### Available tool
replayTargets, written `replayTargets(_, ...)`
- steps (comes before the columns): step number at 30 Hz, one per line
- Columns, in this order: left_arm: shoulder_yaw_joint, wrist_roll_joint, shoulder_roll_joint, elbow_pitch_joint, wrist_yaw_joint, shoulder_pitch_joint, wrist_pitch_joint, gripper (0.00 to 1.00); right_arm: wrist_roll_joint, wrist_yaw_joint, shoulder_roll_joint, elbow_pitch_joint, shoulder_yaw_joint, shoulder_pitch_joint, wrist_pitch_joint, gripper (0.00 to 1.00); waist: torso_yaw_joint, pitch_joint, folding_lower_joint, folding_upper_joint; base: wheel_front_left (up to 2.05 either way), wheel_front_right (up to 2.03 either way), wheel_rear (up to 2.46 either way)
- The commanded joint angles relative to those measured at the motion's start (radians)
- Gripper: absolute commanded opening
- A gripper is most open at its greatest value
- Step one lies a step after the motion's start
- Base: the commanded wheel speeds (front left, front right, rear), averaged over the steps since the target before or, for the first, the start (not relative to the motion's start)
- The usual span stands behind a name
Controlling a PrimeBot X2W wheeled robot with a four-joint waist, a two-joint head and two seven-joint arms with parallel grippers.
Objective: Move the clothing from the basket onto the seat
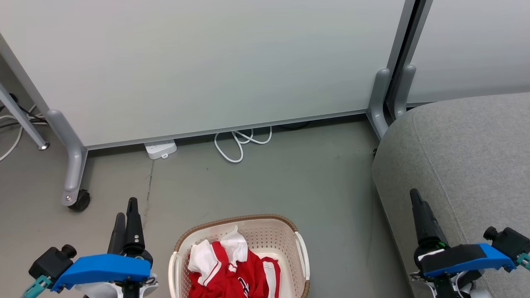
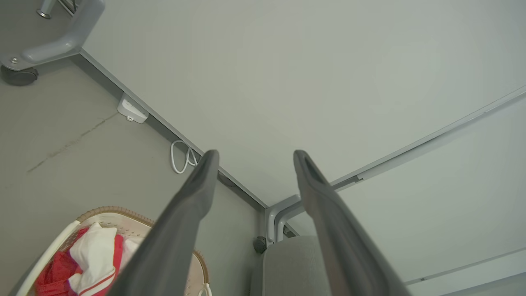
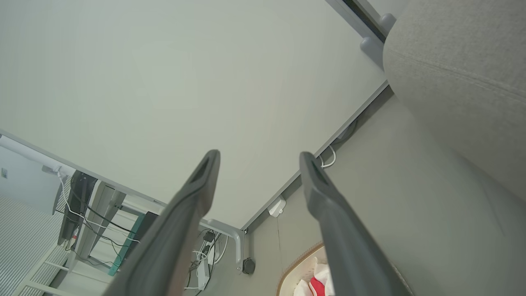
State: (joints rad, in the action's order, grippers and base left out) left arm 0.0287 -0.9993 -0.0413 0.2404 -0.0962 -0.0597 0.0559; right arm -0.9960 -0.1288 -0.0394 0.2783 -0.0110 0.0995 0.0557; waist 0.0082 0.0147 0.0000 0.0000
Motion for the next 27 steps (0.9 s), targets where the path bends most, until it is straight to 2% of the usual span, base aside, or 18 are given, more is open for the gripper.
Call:
replayTargets(1, -0.002, 0.042, -0.009, -0.019, 0.003, -0.026, 0.013, 1.0, 0.046, -0.001, -0.007, -0.011, 0.004, 0.026, 0.013, 1.0, 0.0, 0.001, 0.0, 0.0, 0.0, 0.0, 0.0)
replayTargets(11, -0.021, 0.18, -0.009, -0.022, 0.001, -0.026, 0.045, 1.0, 0.208, -0.002, -0.009, -0.005, 0.011, 0.037, 0.046, 1.0, 0.002, 0.004, 0.0, 0.0, 0.0, 0.0, 0.0)
replayTargets(27, -0.036, 0.37, -0.01, 0.003, 0.004, -0.029, 0.091, 1.0, 0.398, -0.002, -0.01, -0.003, 0.031, 0.044, 0.09, 1.0, 0.006, 0.005, 0.0, 0.0, 0.0, 0.0, 0.0)
